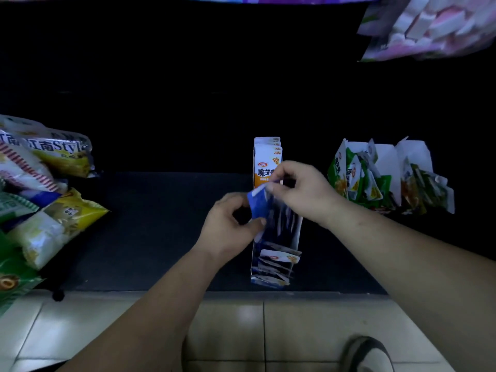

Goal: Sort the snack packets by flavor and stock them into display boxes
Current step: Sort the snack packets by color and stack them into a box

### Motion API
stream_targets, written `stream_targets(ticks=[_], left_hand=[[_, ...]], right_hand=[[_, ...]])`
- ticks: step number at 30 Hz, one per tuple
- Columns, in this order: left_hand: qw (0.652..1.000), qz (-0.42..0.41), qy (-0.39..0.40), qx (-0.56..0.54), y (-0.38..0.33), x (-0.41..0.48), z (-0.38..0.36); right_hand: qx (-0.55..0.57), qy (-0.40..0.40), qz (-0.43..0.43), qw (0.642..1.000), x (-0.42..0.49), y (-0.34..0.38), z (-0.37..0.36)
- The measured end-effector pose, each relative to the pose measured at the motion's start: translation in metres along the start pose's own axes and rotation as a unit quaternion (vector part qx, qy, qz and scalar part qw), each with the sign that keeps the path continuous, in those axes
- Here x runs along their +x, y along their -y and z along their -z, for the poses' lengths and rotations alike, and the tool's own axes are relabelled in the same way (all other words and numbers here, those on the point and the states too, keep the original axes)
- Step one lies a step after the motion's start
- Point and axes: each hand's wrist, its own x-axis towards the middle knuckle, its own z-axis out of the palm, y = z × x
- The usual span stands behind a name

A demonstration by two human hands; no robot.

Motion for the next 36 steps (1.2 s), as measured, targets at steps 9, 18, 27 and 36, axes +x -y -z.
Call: stream_targets(ticks=[9, 18, 27, 36], left_hand=[[0.976, 0.044, -0.078, -0.197, -0.056, -0.010, 0.031], [0.998, -0.044, -0.029, -0.043, -0.051, -0.020, 0.020], [0.987, -0.130, 0.097, 0.021, -0.049, -0.009, 0.035], [0.994, -0.057, 0.056, -0.075, -0.060, -0.009, 0.026]], right_hand=[[0.142, -0.011, -0.069, 0.987, -0.030, 0.038, 0.014], [0.235, -0.044, -0.118, 0.964, -0.050, 0.042, 0.017], [0.331, -0.048, -0.194, 0.922, -0.047, 0.038, 0.033], [0.212, -0.017, -0.145, 0.966, -0.041, 0.024, 0.036]])
